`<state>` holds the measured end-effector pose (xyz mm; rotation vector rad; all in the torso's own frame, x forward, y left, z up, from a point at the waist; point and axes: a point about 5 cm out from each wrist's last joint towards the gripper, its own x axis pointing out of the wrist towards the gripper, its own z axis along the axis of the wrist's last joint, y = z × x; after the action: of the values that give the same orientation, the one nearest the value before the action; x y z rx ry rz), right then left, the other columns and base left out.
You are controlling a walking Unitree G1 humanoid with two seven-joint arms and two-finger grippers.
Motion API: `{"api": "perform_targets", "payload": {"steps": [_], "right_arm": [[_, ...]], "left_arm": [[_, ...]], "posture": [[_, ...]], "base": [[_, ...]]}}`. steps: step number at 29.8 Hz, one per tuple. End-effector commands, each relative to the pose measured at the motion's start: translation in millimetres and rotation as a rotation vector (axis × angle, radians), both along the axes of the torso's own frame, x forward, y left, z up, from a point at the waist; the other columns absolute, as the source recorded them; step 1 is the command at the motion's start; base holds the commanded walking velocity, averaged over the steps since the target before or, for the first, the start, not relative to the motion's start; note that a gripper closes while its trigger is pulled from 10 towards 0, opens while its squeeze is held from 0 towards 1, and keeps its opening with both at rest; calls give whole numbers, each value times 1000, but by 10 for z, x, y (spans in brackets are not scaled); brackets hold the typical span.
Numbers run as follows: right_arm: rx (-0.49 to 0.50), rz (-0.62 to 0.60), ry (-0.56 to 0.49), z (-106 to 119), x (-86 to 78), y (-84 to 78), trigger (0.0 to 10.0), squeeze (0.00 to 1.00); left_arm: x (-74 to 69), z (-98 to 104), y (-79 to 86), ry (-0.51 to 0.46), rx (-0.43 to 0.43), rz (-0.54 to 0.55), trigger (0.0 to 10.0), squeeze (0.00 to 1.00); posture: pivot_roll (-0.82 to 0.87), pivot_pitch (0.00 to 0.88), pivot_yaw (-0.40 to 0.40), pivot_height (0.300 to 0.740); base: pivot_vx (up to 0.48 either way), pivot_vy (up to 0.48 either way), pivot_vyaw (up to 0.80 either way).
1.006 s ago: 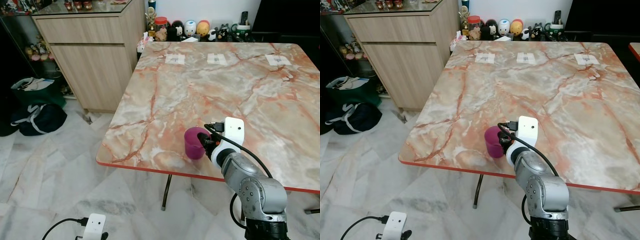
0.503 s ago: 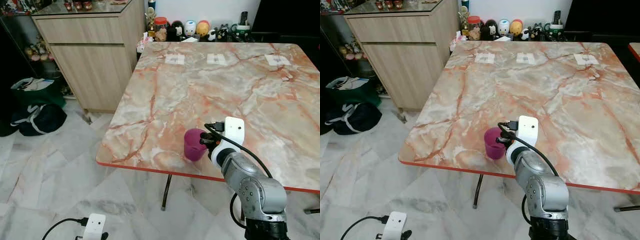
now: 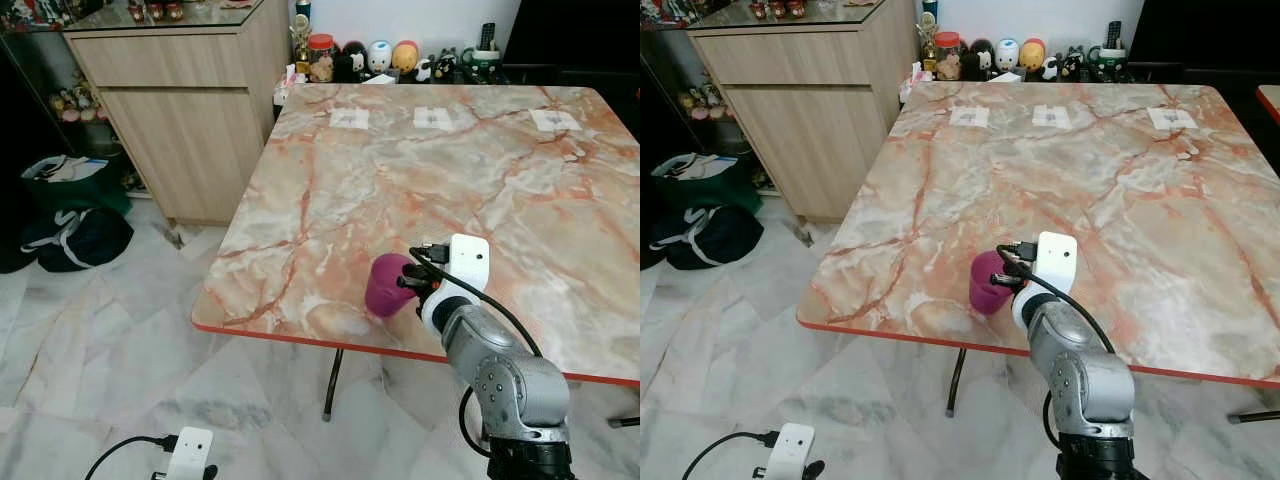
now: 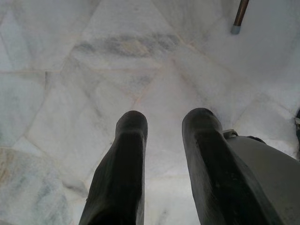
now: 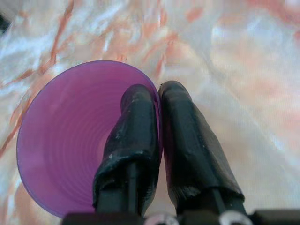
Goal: Setting the table
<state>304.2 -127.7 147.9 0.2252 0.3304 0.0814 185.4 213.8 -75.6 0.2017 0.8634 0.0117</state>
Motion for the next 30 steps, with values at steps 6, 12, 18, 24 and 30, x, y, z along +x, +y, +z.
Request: {"api": "perform_targets", "payload": {"steps": [6,12,18,24,30], "right_arm": [[-67,-85,-205,150,21,-78,10000,0],[-147,-198,-297,175,-11,-204,10000,0],[-101,-208,-350,126,-23,-221,10000,0],[-214,-156,-435,208,-100,-346,10000,0],[-312,-172,-451,197,-161,-634,10000,0]], "left_arm": [[-43,-19,42,26,18,3,10000,0],[-34,-11,39,10,28,7,10000,0],[-42,-17,30,13,30,8,10000,0],[-47,-22,16,12,37,3,10000,0],[-48,-22,16,10,41,0,10000,0]], "posture": [[-97,99,57,740],[-99,97,54,740],[-99,83,50,740],[-97,70,43,740],[-113,59,41,740]], "base": [[0,0,0],[0,0,0],[0,0,0],[0,0,0],[0,0,0]]}}
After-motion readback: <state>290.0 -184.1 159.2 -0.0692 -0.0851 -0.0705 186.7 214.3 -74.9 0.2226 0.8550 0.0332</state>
